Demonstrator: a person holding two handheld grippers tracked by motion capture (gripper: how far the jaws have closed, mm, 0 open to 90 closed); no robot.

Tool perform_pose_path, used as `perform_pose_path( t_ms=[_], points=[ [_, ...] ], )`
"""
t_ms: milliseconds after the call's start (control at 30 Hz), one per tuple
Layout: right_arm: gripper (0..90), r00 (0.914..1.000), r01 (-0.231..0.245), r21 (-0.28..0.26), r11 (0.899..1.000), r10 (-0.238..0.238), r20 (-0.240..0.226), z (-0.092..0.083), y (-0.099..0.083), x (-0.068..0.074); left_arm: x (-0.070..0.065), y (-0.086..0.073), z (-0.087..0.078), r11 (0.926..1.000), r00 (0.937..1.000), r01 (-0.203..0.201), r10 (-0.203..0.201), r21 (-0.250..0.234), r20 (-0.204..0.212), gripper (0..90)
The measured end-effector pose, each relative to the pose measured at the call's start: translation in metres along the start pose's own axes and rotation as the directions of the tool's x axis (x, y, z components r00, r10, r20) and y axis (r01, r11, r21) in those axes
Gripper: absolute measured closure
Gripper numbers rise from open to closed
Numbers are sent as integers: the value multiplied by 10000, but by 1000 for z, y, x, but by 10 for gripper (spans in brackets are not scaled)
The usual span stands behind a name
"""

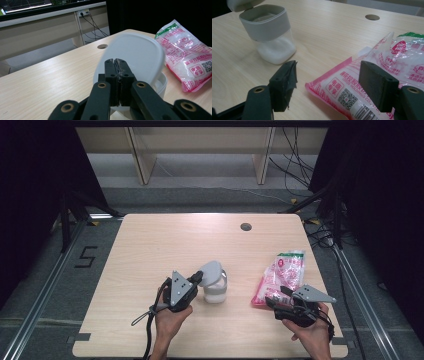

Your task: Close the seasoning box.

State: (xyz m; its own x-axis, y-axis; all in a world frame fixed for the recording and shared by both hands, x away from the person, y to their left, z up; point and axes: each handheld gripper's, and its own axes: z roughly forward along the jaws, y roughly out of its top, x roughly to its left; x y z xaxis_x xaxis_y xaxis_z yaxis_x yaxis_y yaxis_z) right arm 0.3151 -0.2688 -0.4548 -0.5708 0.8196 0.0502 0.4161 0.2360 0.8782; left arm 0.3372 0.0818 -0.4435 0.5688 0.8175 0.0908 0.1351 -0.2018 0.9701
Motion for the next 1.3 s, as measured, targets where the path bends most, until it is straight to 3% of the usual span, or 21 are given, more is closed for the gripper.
perform_pose_path(
  t_ms=[200, 367, 433, 667, 767, 933, 1067, 1100, 1167, 1300],
  points=[
    [316, 10000, -36, 82, 10000, 37, -90, 0, 0, 1, 0, 1, -2, 9998, 9997, 207, -206, -28, 139, 809],
    [316, 10000, -29, 72, 10000, 30, -60, 0, 0, 0, 4, -1, -8, 9985, 9978, 544, -543, -37, 369, 644],
    [316, 9998, -208, 147, 9997, 208, 4, 0, -1, 2, 7, -3, -11, 9986, 9978, 522, -522, 7, 404, 585],
    [316, 9999, -37, 53, 10000, 38, -129, 2, -2, 0, 11, -9, -25, 9985, 9986, 482, -488, 261, 226, 432],
    [315, 9997, -214, 95, 9997, 215, -120, 2, -3, 1, 13, -13, -30, 9976, 9979, 619, -624, 302, 153, 396],
    [315, 10000, 5, 74, 10000, -4, -95, 2, -3, -1, 15, -19, -36, 9965, 9970, 772, -773, 306, 20, 374],
    [315, 10000, -37, 79, 10000, 37, -89, 2, -4, -1, 14, -22, -43, 9972, 9979, 653, -652, 354, -30, 371],
    [315, 9997, -234, 127, 9996, 235, -115, 2, -4, 0, 15, -23, -44, 9970, 9976, 694, -693, 339, -61, 370],
    [315, 9999, 45, 53, 10000, -44, -167, 2, -5, -2, 17, -25, -47, 9967, 9974, 716, -711, 390, -132, 369],
    [315, 9999, -122, 153, 9998, 123, -86, 0, -5, 0, 20, -30, -50, 9963, 9973, 713, -704, 473, -216, 363]
  ],
)
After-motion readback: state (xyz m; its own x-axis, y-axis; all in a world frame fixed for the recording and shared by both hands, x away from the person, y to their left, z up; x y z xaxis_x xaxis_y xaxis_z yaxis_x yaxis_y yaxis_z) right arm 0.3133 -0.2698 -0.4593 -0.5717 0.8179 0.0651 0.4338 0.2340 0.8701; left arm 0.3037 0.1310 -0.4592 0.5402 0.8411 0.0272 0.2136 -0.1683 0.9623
